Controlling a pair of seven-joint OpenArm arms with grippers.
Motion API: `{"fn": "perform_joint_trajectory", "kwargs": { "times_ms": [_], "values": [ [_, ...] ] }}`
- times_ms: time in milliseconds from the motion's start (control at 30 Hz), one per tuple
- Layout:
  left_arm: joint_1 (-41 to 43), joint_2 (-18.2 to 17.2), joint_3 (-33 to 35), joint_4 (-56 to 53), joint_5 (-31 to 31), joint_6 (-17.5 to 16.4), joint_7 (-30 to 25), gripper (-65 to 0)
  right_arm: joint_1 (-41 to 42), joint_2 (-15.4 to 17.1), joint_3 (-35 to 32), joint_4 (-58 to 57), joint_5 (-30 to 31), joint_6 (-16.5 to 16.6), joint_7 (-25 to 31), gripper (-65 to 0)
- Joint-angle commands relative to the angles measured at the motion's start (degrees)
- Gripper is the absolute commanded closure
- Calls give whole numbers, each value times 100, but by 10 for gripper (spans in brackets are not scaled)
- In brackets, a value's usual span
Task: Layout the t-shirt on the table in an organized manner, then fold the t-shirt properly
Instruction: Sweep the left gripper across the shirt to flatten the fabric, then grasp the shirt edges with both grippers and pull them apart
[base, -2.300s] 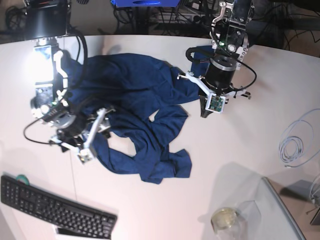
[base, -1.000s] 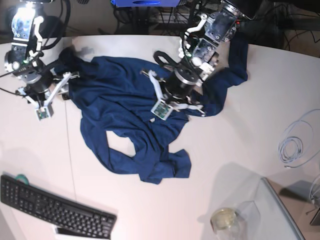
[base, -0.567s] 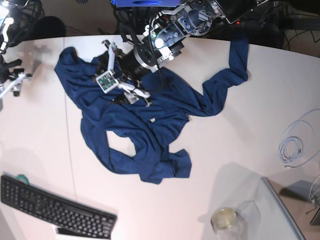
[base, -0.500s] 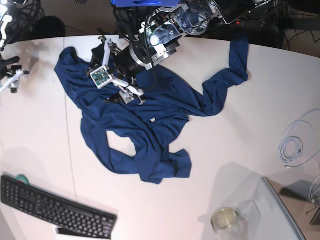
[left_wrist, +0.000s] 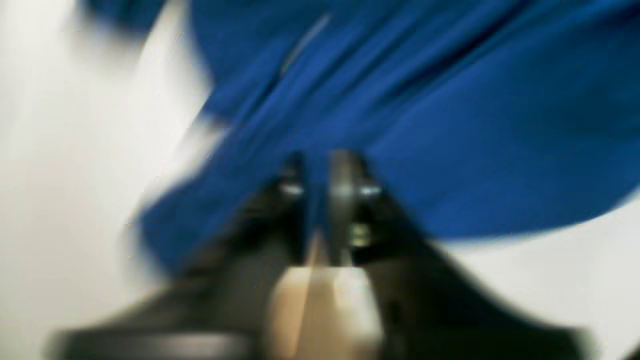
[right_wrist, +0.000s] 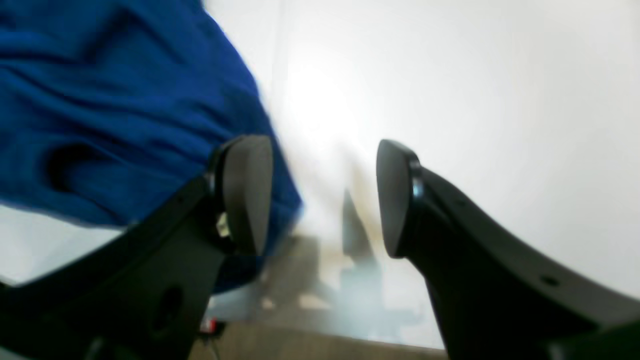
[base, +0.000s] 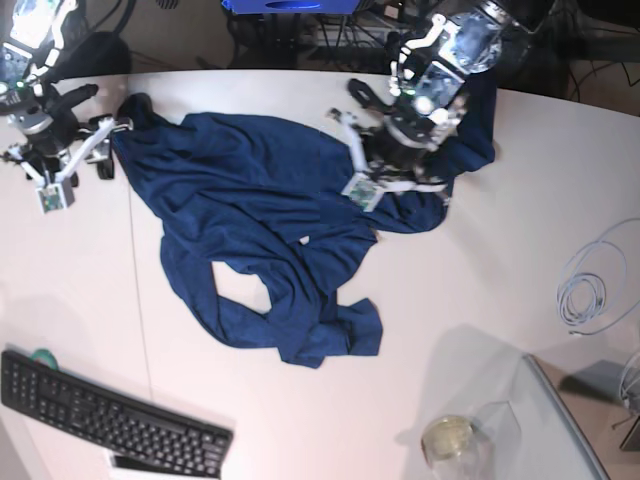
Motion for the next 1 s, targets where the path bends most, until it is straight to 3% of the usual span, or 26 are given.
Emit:
{"fn": "perform_joint_trajectory", "kwargs": {
  "times_ms": [0, 133, 267, 600, 967],
  "values": [
    [86, 18, -363, 119, 4, -5, -173, 0, -73, 43, -163, 172, 72, 6, 80, -314],
    [588, -26, -2033, 119, 4, -5, -181, 0, -205, 34, -831, 259, 63, 6, -8, -314],
    [693, -17, -2851, 127, 4, -5, -181, 0, -161, 34, -1078, 224, 63, 6, -378, -314],
    [640, 27, -3044, 110, 4, -5, -181, 0, -249, 78, -1825, 224, 63, 6, -817, -314],
    [640, 106, -3044, 75, 4, -5, -181, 0, -205, 34, -1930, -461, 89, 6, -808, -314]
  ]
}}
